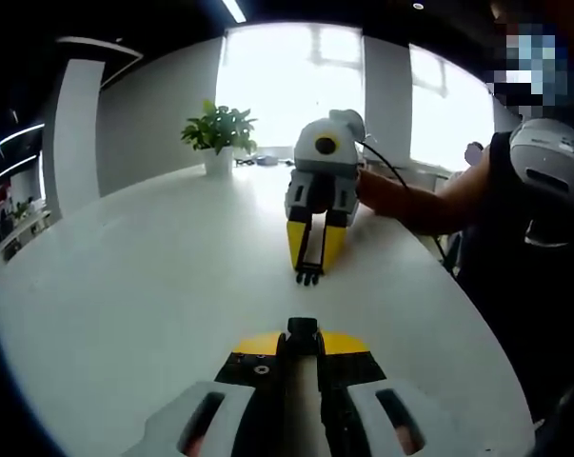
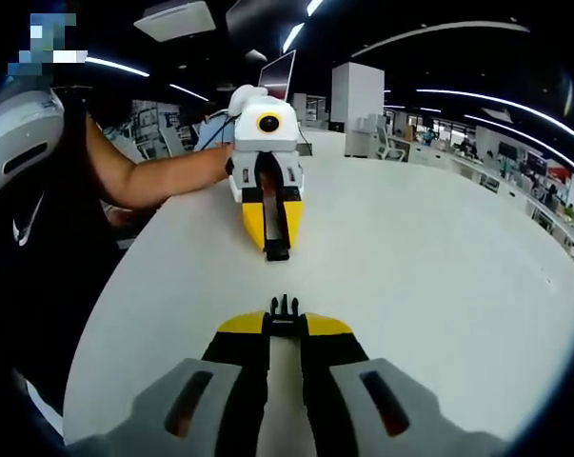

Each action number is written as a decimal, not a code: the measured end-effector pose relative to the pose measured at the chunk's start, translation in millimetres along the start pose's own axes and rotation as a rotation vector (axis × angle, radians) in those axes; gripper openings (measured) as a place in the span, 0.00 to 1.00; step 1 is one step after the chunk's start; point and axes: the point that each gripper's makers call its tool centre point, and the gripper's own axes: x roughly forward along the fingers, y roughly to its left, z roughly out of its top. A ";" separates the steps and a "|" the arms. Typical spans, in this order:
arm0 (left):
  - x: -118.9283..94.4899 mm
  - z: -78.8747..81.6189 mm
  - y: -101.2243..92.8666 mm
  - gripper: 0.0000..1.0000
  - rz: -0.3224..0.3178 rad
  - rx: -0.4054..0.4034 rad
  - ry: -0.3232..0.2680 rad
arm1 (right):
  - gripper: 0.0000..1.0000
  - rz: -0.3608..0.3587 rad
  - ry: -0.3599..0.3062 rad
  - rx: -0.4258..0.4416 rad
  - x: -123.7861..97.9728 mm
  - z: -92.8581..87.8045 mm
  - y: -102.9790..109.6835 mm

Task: Snap the two parts of the plastic buckle together until the buckle closes and remains connected.

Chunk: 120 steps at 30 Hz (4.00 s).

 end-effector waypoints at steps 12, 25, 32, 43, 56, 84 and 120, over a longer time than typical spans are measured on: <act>1.7 0.8 0.1 0.11 0.005 0.006 -0.001 | 0.11 0.003 -0.005 0.005 0.4 0.3 -0.3; 7.2 4.0 -1.7 0.11 -0.009 0.003 -0.011 | 0.11 0.008 -0.014 0.013 0.6 0.4 -1.0; 9.2 5.0 -6.1 0.11 -0.017 0.019 0.000 | 0.11 0.016 -0.017 0.007 3.1 1.9 2.6; 10.6 6.1 -4.9 0.11 -0.011 0.030 0.001 | 0.11 0.020 -0.025 0.015 2.2 1.7 3.1; 12.0 6.4 -6.5 0.10 -0.025 0.010 -0.013 | 0.11 0.018 -0.028 0.015 2.0 1.6 4.4; 16.2 6.5 -5.8 0.11 -0.036 0.001 -0.020 | 0.11 0.036 -0.040 0.006 10.5 5.7 7.2; 21.3 8.6 -7.5 0.10 -0.037 0.014 -0.020 | 0.11 0.043 -0.063 -0.007 18.7 10.1 7.6</act>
